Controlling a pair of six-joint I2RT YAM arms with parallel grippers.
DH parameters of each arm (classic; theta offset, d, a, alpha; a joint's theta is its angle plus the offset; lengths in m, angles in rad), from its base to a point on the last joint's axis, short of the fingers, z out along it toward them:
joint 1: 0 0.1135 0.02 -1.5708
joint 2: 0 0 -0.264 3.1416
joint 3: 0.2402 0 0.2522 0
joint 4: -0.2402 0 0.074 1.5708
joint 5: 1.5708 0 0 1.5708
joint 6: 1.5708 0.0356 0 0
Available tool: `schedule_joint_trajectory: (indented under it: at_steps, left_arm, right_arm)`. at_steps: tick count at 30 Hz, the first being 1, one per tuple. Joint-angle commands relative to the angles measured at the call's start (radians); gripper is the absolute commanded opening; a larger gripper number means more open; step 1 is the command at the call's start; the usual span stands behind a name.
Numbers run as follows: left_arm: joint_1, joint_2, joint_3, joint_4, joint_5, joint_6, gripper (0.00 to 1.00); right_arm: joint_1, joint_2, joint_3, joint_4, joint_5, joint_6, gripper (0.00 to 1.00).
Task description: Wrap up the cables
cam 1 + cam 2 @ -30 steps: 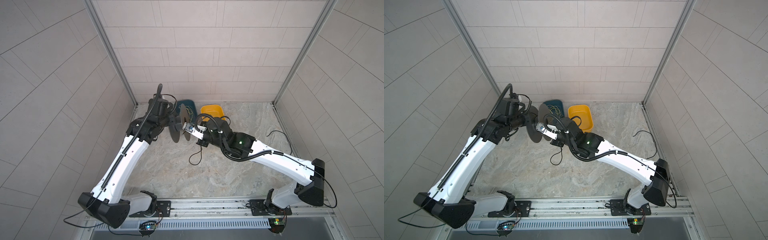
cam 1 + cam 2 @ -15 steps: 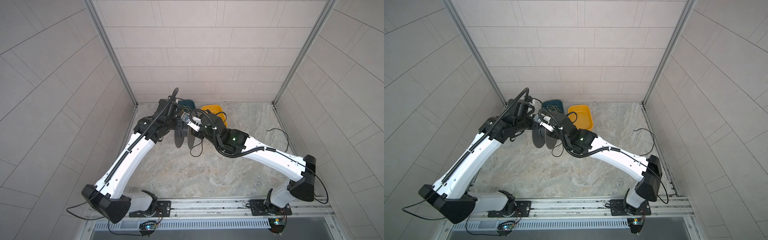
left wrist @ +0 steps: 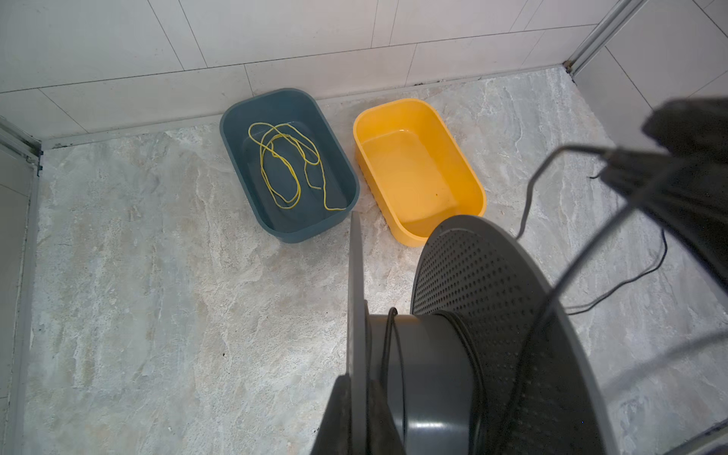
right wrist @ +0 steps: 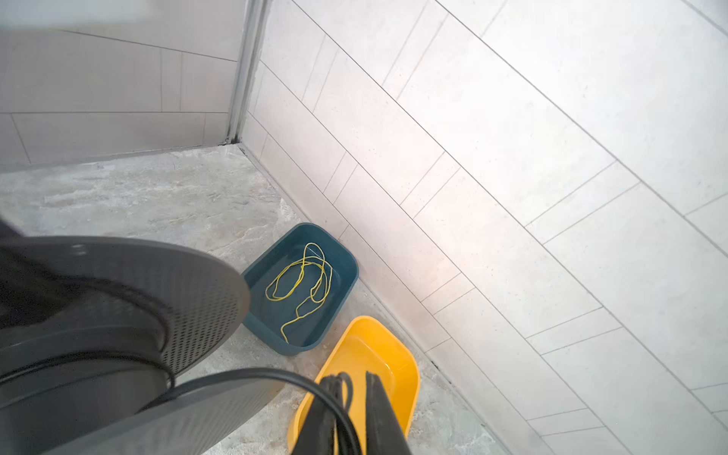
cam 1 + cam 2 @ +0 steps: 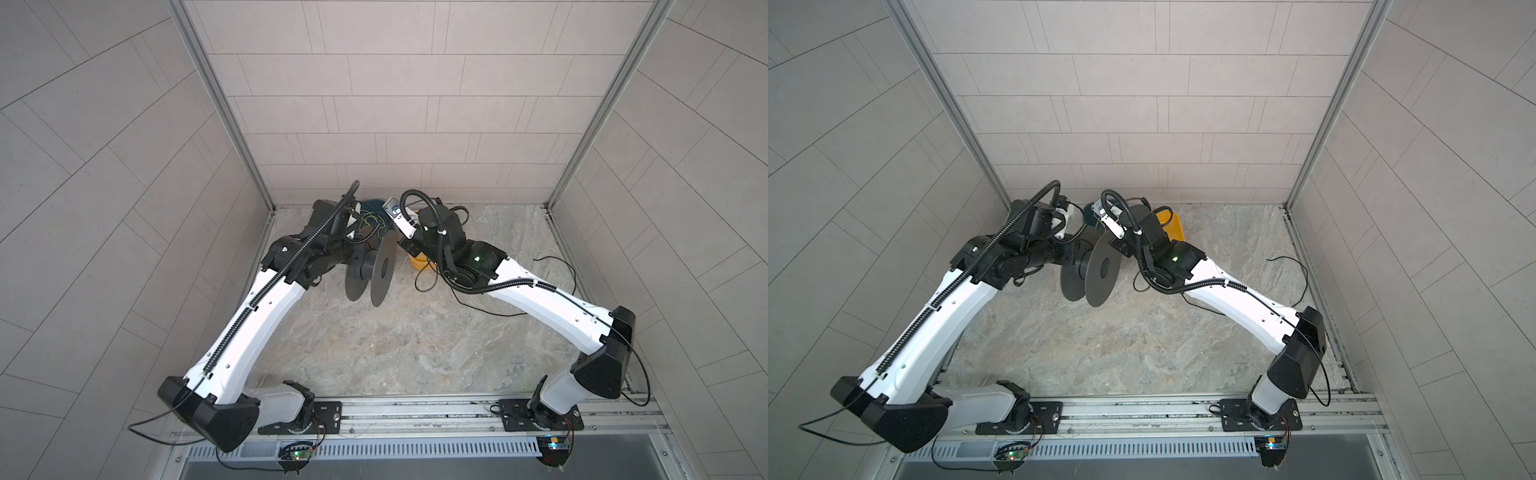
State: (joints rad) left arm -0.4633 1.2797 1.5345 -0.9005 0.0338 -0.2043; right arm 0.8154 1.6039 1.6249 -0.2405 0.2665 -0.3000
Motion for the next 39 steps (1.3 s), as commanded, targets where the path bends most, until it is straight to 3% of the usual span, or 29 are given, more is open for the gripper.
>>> schedule_joint_trajectory:
  at_steps: [1,6,13,17,23,28,31,35,37,39]
  left_arm:
    - [-0.001,-0.052,0.04,-0.022,0.02,0.025,0.0]
    - [0.0,-0.051,0.069,-0.055,0.043,0.027,0.0]
    - [0.001,-0.009,0.145,-0.083,0.104,0.003,0.0]
    - [0.005,0.021,0.193,-0.108,0.116,-0.012,0.0]
    - [0.035,0.069,0.3,-0.146,0.143,-0.03,0.0]
    - [0.085,0.103,0.359,-0.155,0.237,-0.064,0.0]
    - [0.118,0.115,0.373,-0.149,0.288,-0.078,0.0]
    - [0.165,0.122,0.389,-0.141,0.351,-0.126,0.0]
    - [0.183,0.123,0.387,-0.126,0.365,-0.173,0.0]
    - [0.2,0.119,0.381,-0.112,0.37,-0.216,0.0]
  right_arm:
    - [-0.045,0.02,0.031,0.009,-0.045,0.076,0.17]
    - [-0.155,0.077,0.068,-0.049,-0.189,0.2,0.21]
    - [-0.201,0.112,0.019,-0.052,-0.334,0.242,0.27]
    - [-0.246,0.145,-0.006,-0.05,-0.433,0.325,0.4]
    - [-0.255,0.155,-0.06,-0.058,-0.515,0.343,0.54]
    - [-0.271,0.114,-0.144,-0.05,-0.622,0.36,0.7]
    - [-0.287,0.059,-0.228,-0.021,-0.714,0.378,0.73]
    - [-0.307,-0.048,-0.364,0.051,-0.695,0.422,0.81]
    - [-0.313,-0.111,-0.435,0.086,-0.633,0.453,0.95]
    - [-0.312,-0.18,-0.52,0.161,-0.625,0.484,0.99]
